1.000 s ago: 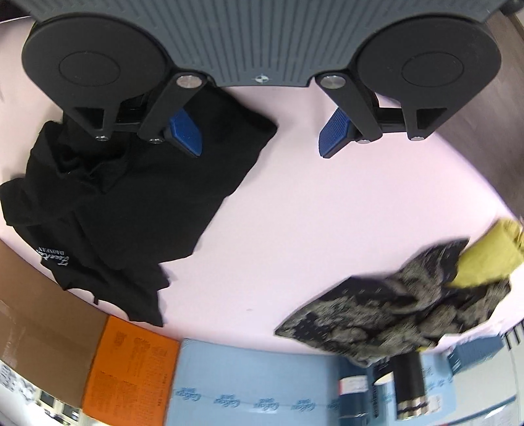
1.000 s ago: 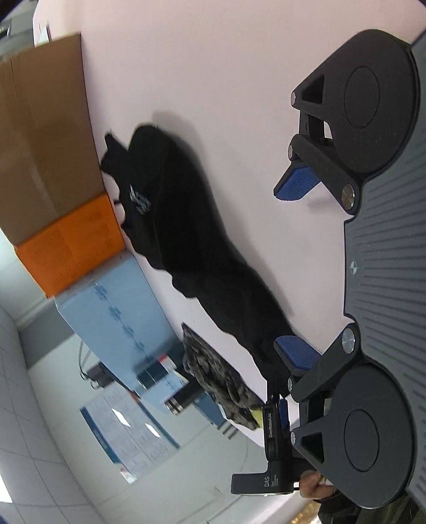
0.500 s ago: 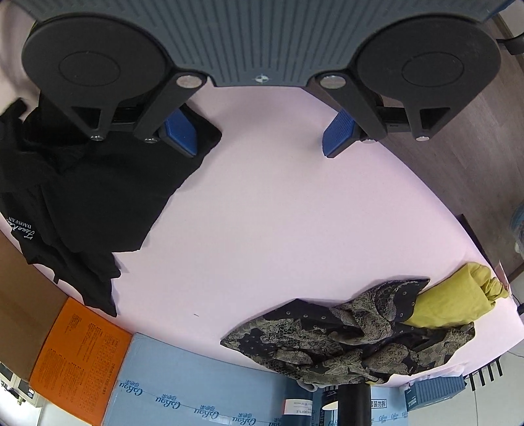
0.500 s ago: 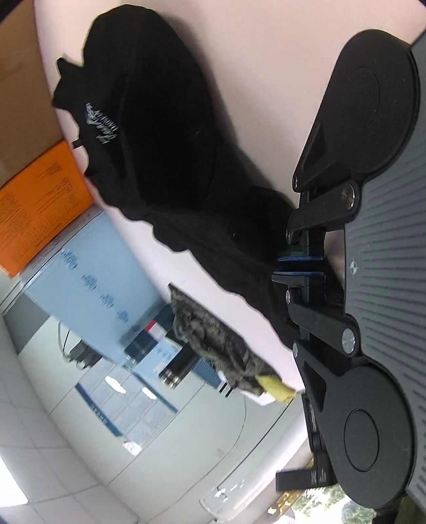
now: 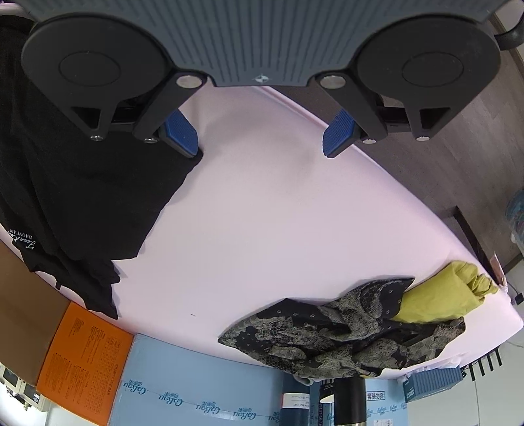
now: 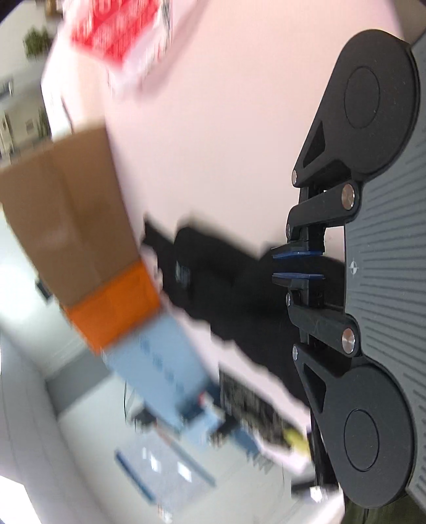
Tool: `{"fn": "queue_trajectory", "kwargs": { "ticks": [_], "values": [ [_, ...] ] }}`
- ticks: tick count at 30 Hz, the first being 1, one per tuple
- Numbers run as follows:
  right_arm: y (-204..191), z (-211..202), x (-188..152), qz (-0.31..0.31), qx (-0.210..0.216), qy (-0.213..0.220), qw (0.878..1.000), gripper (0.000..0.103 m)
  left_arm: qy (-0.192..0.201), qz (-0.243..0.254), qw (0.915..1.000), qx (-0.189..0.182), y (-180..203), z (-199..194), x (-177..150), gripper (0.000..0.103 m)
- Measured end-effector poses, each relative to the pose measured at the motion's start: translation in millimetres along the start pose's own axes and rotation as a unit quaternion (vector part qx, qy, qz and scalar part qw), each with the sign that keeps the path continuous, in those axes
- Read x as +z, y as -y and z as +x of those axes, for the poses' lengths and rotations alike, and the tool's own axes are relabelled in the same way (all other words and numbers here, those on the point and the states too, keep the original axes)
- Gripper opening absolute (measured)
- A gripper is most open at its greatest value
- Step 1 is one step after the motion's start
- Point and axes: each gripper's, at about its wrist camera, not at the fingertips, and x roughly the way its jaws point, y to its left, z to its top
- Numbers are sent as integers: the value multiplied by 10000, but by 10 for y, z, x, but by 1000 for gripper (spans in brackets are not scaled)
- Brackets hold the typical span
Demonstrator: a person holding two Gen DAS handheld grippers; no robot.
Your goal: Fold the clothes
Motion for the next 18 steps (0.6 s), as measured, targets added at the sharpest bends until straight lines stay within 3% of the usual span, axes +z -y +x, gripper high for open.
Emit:
{"fn": "queue_trajectory", "kwargs": {
  "ticks": [2, 5, 9, 11, 14, 17, 18],
  "values": [
    [160, -86, -83, 266, -232, 84, 9993, 18, 31, -53, 10000, -62, -33, -5, -17, 82],
    [259, -71, -249, 552, -96, 105, 9984, 53, 158, -69, 9997, -146, -41, 5, -22, 82],
    [128, 106, -416, 496, 253, 7, 9984, 53, 293, -316, 9987, -290, -4, 80, -8, 82],
    [51, 219, -445, 522, 395, -60, 9978, 53, 322, -251, 9990, -176, 83, 143, -2, 83],
    [-40, 318, -437, 512, 538, -150, 9971, 53, 448, 121, 9989, -39, 218, 163, -5, 84],
    [-96, 360, -434, 442, 627, -188, 9969, 63, 551, 639, 9964, 82, 346, 201, -40, 84],
    [-103, 380, -440, 449, 666, -222, 9965, 65, 628, 786, 9949, 86, 375, 204, -56, 77]
  ]
}}
